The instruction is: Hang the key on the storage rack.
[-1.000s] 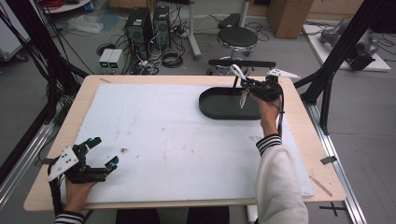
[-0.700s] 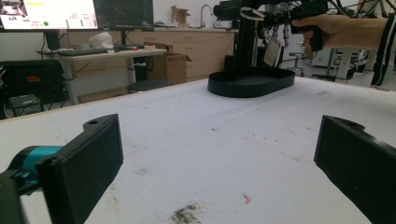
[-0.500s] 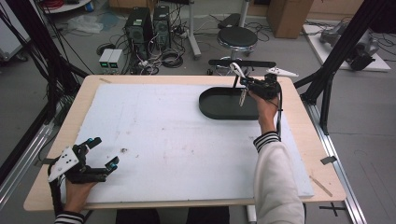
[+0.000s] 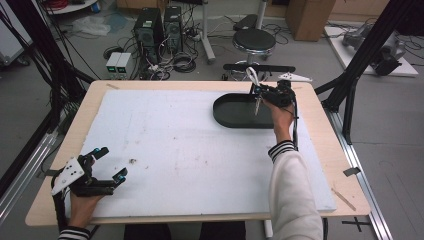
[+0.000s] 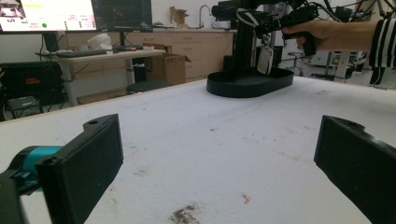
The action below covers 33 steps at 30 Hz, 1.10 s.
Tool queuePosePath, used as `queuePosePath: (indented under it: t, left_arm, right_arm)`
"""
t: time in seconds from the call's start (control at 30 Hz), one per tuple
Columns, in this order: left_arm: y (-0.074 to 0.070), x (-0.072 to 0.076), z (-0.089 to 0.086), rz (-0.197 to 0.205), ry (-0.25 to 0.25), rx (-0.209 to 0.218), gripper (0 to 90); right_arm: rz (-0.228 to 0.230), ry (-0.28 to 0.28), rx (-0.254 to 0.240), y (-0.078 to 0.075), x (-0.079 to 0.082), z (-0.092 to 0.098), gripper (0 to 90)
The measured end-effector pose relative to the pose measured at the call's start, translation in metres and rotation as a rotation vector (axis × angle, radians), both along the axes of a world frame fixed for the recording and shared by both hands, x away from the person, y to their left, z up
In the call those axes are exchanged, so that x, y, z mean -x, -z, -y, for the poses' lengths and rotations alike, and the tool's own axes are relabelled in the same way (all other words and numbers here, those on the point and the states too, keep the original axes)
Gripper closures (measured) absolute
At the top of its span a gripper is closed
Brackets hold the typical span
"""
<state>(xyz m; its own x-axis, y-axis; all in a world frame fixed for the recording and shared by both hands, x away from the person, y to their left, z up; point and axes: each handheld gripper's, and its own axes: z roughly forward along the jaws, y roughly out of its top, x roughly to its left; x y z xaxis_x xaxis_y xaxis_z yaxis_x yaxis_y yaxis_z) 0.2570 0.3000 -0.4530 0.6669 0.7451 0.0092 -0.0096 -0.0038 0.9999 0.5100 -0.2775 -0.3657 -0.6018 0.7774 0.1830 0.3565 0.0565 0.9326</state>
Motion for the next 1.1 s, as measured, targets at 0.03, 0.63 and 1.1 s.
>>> queuePosePath:
  t: [0.03,0.63,1.1]
  left_arm:
    - [0.000,0.000,0.000,0.001,-0.001,0.001,1.7]
    - [0.000,0.000,0.000,0.003,0.001,0.000,1.7]
    - [0.000,-0.001,-0.001,-0.011,-0.006,0.012,1.7]
  right_arm:
    - [0.000,0.004,0.009,0.000,0.000,-0.001,73.9]
    - [-0.024,0.086,0.133,0.003,-0.002,-0.010,66.2]
    - [-0.045,0.082,0.069,-0.004,0.017,-0.006,6.2]
